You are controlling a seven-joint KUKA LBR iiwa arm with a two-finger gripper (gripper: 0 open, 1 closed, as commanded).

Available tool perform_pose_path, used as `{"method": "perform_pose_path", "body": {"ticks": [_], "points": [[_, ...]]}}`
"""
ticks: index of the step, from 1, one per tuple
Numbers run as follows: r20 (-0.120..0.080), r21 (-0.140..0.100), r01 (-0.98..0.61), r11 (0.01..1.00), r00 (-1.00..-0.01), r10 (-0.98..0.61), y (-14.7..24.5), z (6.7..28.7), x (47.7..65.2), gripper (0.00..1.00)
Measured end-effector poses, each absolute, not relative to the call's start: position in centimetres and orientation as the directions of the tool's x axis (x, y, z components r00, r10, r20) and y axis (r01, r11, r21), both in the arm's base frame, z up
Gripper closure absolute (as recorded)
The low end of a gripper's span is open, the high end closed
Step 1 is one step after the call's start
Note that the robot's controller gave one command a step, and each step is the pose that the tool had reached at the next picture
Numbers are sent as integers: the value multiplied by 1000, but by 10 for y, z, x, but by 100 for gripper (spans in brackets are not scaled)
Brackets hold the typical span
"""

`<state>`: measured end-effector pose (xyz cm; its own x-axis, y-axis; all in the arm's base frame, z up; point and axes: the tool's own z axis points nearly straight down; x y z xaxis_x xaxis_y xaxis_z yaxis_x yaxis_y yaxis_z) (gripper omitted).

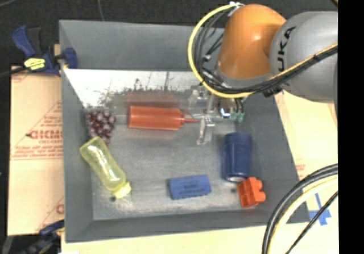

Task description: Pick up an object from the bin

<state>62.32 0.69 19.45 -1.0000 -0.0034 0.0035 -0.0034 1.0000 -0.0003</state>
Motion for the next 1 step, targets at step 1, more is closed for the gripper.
{"method": "perform_pose_path", "body": {"ticks": [1], "points": [[-5, 0, -3, 1000, -1000, -3, 7, 199, 625, 0]]}}
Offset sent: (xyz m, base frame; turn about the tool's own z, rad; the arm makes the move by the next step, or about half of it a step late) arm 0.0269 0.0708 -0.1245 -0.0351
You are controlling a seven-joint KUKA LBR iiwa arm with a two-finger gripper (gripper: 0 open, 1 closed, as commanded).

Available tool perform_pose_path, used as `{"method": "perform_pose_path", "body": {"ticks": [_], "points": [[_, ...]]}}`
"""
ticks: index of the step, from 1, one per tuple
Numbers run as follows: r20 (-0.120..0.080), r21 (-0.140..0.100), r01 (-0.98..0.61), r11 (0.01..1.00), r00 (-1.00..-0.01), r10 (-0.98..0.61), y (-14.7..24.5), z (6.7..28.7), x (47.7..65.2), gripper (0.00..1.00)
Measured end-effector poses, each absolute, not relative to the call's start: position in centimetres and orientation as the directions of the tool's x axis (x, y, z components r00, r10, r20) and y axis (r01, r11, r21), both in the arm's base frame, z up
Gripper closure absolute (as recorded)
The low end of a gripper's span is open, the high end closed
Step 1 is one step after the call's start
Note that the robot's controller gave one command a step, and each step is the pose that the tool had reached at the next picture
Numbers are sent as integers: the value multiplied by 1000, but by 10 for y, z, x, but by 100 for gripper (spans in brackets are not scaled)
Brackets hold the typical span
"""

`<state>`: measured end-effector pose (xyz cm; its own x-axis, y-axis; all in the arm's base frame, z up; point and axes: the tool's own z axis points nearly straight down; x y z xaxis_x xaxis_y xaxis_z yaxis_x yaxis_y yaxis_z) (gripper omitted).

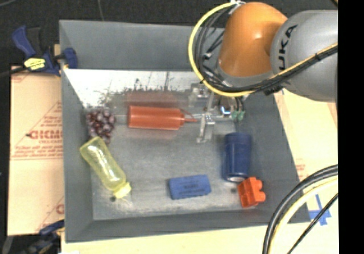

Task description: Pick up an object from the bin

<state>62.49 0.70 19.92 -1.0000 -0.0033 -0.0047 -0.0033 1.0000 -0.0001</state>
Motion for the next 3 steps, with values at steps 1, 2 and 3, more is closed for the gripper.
{"method": "perform_pose_path", "body": {"ticks": [1, 2, 3], "points": [[-20, 2, -40, 999, -999, -40, 73, 86, 654, 0], [-18, 2, 100, 995, -995, 100, 98, 119, 651, 0], [-24, 2, 85, 996, -996, 85, 66, 108, 653, 0]]}}
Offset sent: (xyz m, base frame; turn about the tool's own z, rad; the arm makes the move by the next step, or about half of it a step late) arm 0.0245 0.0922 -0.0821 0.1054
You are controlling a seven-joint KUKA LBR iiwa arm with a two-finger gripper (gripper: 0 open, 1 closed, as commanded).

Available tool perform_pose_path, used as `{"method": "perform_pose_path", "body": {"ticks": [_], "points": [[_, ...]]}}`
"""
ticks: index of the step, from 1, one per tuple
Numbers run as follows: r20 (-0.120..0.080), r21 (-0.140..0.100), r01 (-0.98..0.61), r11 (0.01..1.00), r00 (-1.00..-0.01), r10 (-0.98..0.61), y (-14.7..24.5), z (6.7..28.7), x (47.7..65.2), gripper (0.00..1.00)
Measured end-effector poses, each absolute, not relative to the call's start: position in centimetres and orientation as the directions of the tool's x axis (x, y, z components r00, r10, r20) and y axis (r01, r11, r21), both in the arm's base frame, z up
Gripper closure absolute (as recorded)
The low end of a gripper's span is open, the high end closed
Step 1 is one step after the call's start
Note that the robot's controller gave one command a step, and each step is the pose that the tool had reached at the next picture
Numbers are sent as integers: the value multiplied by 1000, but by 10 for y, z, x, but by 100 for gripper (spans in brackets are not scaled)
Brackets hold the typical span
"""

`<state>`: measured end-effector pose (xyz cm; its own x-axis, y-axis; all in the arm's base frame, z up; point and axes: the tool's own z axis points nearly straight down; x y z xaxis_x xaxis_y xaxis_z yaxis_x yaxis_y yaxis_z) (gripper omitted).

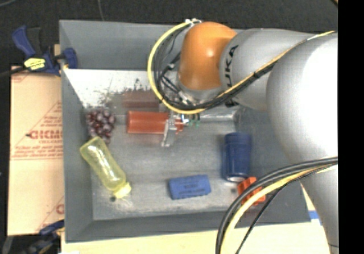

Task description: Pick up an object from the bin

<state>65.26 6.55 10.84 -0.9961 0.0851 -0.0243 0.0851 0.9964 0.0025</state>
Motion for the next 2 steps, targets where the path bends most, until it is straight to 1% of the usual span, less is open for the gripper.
{"method": "perform_pose_path", "body": {"ticks": [1, 2], "points": [[-10, 5, 218, 976, -976, 218, 87, 71, 653, 0], [-23, 8, 250, 968, -968, 250, 84, 70, 650, 100]]}}
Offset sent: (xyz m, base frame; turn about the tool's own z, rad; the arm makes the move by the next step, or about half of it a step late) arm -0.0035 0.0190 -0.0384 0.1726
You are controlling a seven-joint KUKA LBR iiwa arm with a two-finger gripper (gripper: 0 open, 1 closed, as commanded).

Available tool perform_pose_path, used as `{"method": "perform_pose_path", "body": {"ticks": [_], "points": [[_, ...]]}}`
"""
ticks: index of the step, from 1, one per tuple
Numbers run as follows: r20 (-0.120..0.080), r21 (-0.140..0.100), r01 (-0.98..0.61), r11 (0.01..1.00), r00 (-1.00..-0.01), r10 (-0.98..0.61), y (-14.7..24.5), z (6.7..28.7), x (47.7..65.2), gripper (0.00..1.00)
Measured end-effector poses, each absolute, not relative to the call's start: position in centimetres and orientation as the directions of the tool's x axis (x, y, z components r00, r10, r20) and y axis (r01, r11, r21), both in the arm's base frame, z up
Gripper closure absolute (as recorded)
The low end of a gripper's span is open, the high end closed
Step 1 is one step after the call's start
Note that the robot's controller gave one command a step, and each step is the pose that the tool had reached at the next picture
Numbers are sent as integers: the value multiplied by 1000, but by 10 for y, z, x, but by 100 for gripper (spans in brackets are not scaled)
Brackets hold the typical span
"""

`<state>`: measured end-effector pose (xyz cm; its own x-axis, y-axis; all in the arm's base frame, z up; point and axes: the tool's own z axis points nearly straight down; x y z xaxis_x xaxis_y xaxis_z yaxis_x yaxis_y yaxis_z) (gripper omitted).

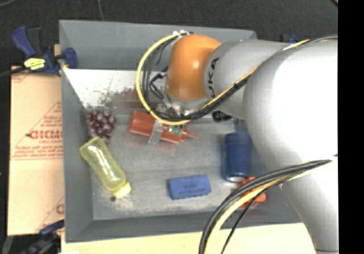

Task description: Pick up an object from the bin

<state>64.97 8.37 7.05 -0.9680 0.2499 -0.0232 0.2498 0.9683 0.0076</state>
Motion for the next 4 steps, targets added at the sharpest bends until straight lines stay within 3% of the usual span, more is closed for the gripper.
{"method": "perform_pose_path", "body": {"ticks": [4], "points": [[-31, 10, 250, 968, -968, 250, 82, 95, 651, 100]]}}
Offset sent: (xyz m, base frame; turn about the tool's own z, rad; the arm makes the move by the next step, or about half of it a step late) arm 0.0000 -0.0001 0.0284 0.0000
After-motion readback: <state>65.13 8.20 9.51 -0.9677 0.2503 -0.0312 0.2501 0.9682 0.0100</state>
